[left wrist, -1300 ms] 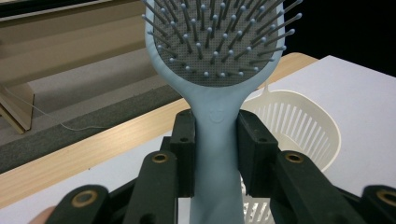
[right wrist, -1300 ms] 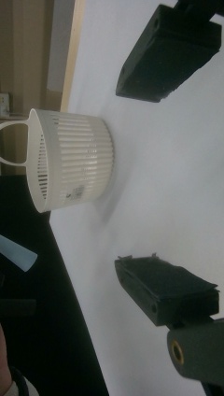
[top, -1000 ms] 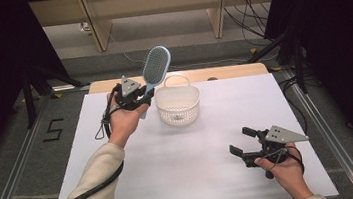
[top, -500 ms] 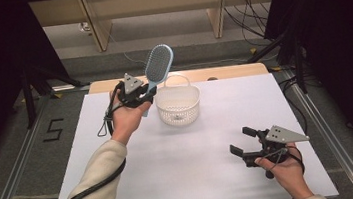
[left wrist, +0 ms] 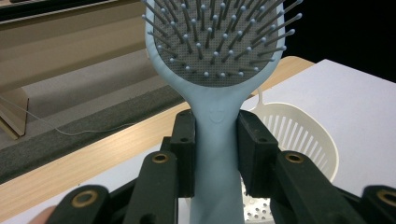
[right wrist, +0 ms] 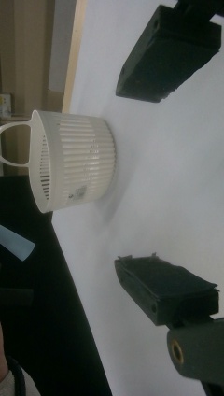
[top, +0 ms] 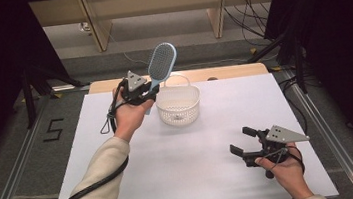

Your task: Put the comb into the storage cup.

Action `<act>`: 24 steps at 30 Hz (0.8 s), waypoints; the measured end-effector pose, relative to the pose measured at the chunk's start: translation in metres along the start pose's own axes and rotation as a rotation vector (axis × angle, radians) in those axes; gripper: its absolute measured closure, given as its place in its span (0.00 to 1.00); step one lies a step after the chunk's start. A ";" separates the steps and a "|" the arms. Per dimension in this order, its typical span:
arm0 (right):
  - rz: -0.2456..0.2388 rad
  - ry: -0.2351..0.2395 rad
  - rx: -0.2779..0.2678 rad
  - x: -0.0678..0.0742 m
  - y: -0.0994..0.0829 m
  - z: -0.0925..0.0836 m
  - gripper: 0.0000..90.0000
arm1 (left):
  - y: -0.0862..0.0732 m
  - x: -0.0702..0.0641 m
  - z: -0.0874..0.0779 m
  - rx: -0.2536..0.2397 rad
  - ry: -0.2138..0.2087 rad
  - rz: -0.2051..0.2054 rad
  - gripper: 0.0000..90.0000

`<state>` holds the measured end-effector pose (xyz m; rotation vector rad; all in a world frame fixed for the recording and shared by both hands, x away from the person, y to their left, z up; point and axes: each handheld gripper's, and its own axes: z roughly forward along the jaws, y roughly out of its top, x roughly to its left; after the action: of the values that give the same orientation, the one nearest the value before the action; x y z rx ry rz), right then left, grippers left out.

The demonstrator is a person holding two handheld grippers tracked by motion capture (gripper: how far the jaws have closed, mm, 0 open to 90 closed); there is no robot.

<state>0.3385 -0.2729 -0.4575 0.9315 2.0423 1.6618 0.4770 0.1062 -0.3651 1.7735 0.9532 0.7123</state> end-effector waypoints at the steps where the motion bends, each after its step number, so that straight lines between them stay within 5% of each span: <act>1: 0.001 0.000 0.000 0.000 0.000 0.000 0.17 | 0.000 0.000 0.000 0.002 0.000 0.000 0.77; 24: 0.001 0.006 0.000 0.000 0.000 0.000 0.17 | 0.003 -0.002 0.007 0.013 -0.009 0.008 0.77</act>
<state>0.3384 -0.2728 -0.4577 0.9290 2.0463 1.6667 0.4824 0.1001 -0.3653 1.7914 0.9467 0.7037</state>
